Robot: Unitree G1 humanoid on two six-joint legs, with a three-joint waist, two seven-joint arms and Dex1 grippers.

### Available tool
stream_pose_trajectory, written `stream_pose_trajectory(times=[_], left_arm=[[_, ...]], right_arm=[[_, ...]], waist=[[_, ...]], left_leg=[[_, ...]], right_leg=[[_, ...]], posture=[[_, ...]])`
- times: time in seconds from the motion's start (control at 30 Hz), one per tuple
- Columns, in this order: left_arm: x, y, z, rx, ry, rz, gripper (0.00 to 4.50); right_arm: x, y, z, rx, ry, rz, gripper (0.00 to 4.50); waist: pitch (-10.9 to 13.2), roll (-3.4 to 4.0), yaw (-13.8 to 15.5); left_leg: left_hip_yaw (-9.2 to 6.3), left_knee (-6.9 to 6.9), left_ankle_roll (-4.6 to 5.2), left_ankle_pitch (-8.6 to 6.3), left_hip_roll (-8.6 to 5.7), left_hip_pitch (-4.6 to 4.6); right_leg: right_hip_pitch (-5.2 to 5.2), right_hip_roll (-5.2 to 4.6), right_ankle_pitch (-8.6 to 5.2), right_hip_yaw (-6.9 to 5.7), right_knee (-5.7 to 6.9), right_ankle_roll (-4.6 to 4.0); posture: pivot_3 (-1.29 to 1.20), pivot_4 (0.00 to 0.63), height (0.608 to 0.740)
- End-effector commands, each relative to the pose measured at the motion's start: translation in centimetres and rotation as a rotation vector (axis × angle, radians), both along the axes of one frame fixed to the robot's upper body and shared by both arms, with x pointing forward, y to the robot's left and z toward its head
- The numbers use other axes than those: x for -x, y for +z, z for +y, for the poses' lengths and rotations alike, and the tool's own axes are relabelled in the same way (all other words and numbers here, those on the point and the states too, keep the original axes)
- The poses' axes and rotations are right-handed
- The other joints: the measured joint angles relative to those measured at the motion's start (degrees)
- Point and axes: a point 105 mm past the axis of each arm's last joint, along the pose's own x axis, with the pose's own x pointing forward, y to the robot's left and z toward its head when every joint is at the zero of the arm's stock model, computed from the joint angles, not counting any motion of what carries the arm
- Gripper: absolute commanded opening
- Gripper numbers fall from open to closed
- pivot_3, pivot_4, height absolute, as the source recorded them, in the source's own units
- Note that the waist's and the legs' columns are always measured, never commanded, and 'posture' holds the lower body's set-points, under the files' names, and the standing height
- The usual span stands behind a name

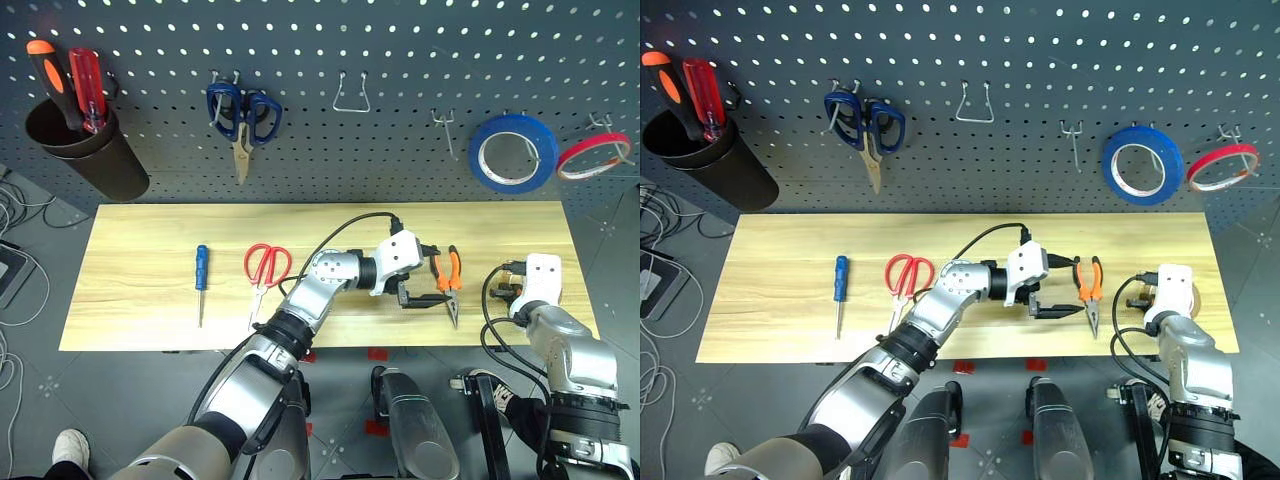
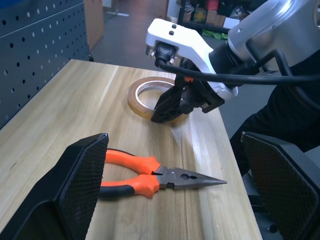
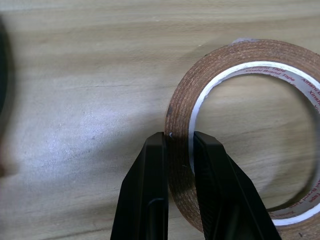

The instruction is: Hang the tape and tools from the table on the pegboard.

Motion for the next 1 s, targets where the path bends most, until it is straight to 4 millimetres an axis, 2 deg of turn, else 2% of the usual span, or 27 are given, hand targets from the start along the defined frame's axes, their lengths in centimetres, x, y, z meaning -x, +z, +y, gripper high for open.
stream_pose_trajectory(times=[0.03, 0.1, 0.17, 0.23, 0.4, 0.6, 0.7, 0.83, 1.0], left_arm=[[1.7, 0.3, 0.6, 0.021, -0.046, -0.008, 4.50], [2.0, 0.3, 1.4, 0.029, -0.023, 0.006, 4.50], [2.0, 1.0, 3.4, 0.066, 0.065, 0.031, 4.50], [2.0, 1.4, 4.7, 0.085, 0.129, 0.049, 4.50], [2.8, 2.1, 8.1, 0.108, 0.279, 0.068, 4.50], [4.0, 3.4, 9.3, 0.139, 0.360, 0.061, 4.50], [3.9, 4.3, 9.1, 0.160, 0.379, 0.040, 4.50], [3.4, 5.0, 8.7, 0.170, 0.386, 0.015, 4.50], [2.5, 5.5, 8.6, 0.175, 0.396, -0.007, 4.50]], right_arm=[[1.1, 1.6, 1.5, 0.132, 0.103, -0.067, 0.42], [1.6, 2.4, 2.6, 0.191, 0.159, -0.108, 0.42], [3.1, 3.9, 5.2, 0.318, 0.282, -0.205, 0.42], [4.1, 4.6, 6.7, 0.387, 0.348, -0.268, 0.42], [6.6, 5.0, 9.1, 0.580, 0.456, -0.415, 0.42], [7.7, 5.6, 10.7, 0.719, 0.545, -0.628, 0.42], [6.3, 7.3, 11.6, 0.762, 0.582, -0.765, 0.42], [4.1, 9.6, 12.8, 0.754, 0.601, -0.905, 0.42], [1.4, 10.7, 13.2, 0.753, 0.634, -0.953, 0.42]], waist=[[-0.10, 0.13, 0.02], [-0.30, 0.34, -0.07], [-0.52, 0.50, -0.06], [-1.09, 0.56, -0.02], [-3.96, 0.56, 0.13], [-7.09, 0.25, 0.59], [-8.49, 0.00, 1.24], [-9.88, 0.01, 1.67], [-11.02, -0.01, 2.52]], left_leg=[[0.01, -0.02, -0.02, 0.01, 0.02, -0.04], [0.05, 0.03, -0.05, 0.03, 0.03, -0.48], [0.04, 0.17, -0.12, 0.07, 0.01, -0.81], [0.00, 0.12, -0.15, 0.09, 0.00, -0.88], [-0.06, 0.09, -0.29, 0.17, -0.07, -0.88], [-0.09, 0.11, -0.30, 0.17, -0.18, -0.74], [-0.09, 0.10, -0.30, 0.17, -0.16, -0.69], [-0.05, 0.10, -0.30, 0.17, -0.17, -0.65], [-0.03, 0.11, -0.28, 0.16, -0.20, -0.67]], right_leg=[[-0.05, 0.00, -0.01, -0.01, -0.01, 0.02], [-0.52, -0.02, -0.01, 0.01, 0.08, 0.02], [-0.84, -0.04, 0.01, -0.03, 0.25, 0.02], [-0.95, -0.07, 0.01, -0.07, 0.27, 0.03], [-0.88, -0.16, 0.01, -0.13, 0.17, 0.04], [-0.61, -0.25, 0.06, -0.15, -0.04, 0.14], [-0.57, -0.22, 0.06, -0.16, -0.05, 0.13], [-0.54, -0.20, 0.07, -0.13, -0.05, 0.12], [-0.53, -0.20, 0.08, -0.13, -0.06, 0.10]], posture=[[-0.04, 0.390, 0.740], [-0.04, 0.358, 0.740], [-0.03, 0.320, 0.740], [-0.02, 0.298, 0.740], [0.00, 0.247, 0.740], [0.05, 0.186, 0.740], [0.07, 0.171, 0.740], [0.08, 0.151, 0.740], [0.08, 0.138, 0.740]])
